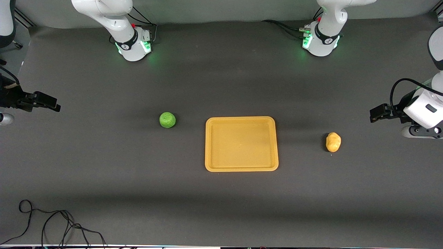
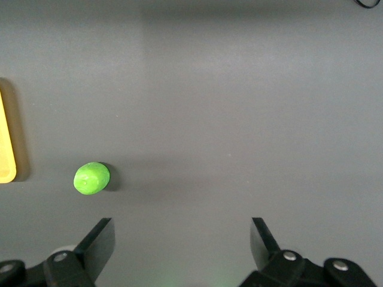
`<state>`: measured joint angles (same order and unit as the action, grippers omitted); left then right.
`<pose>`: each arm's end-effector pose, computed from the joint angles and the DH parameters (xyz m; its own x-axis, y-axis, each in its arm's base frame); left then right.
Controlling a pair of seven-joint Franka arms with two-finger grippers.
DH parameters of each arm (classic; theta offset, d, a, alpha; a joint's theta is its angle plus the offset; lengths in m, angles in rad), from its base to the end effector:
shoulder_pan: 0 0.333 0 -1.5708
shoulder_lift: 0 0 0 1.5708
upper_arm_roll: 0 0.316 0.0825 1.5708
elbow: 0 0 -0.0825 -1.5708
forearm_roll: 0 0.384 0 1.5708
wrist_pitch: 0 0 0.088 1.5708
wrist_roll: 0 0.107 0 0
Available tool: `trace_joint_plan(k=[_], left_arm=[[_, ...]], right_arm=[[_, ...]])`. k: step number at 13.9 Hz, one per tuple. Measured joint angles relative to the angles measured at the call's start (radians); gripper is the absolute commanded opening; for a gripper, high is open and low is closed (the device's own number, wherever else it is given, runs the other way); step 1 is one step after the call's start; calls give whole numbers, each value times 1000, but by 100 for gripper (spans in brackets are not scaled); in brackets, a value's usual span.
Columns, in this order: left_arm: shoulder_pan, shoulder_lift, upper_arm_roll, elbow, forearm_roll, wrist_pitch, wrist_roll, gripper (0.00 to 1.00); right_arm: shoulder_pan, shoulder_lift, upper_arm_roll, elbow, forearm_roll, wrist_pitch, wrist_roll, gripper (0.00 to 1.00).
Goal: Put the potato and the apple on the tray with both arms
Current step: 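Move the left gripper down over the yellow potato, then close the left gripper on the yellow potato and lift it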
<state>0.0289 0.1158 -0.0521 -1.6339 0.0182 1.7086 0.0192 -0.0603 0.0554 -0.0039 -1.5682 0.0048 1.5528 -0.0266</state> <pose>0.5944 -0.0106 0.5398 0.9981 -0.0448 -0.0412 -0.0453 -0.9989 -0.0111 0.5668 -0.0359 0.5931 0.9968 -0.0374 -0.0706 -0.0379 -0.9993 -0.0065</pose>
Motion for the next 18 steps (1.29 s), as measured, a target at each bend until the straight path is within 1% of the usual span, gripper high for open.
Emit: trace_joint_plan(k=[2, 5, 8, 10, 12, 18], left_arm=[[0, -1, 0, -48, 0, 74, 0, 99], [3, 5, 1, -183, 0, 249, 0, 99], [4, 50, 1, -286, 0, 382, 2, 99], [5, 118, 2, -309, 3, 449, 7, 99], [5, 194, 3, -310, 4, 507, 10, 99], [4, 337, 0, -308, 3, 551, 85, 99]], right_arm=[[0, 0, 0, -1, 0, 0, -3, 100], [0, 0, 0, -1, 0, 1, -5, 100], [0, 1, 0, -1, 0, 2, -5, 100], [0, 2, 0, -1, 0, 4, -5, 100], [0, 4, 0, -3, 0, 9, -5, 100], [0, 9, 0, -4, 0, 15, -6, 100]])
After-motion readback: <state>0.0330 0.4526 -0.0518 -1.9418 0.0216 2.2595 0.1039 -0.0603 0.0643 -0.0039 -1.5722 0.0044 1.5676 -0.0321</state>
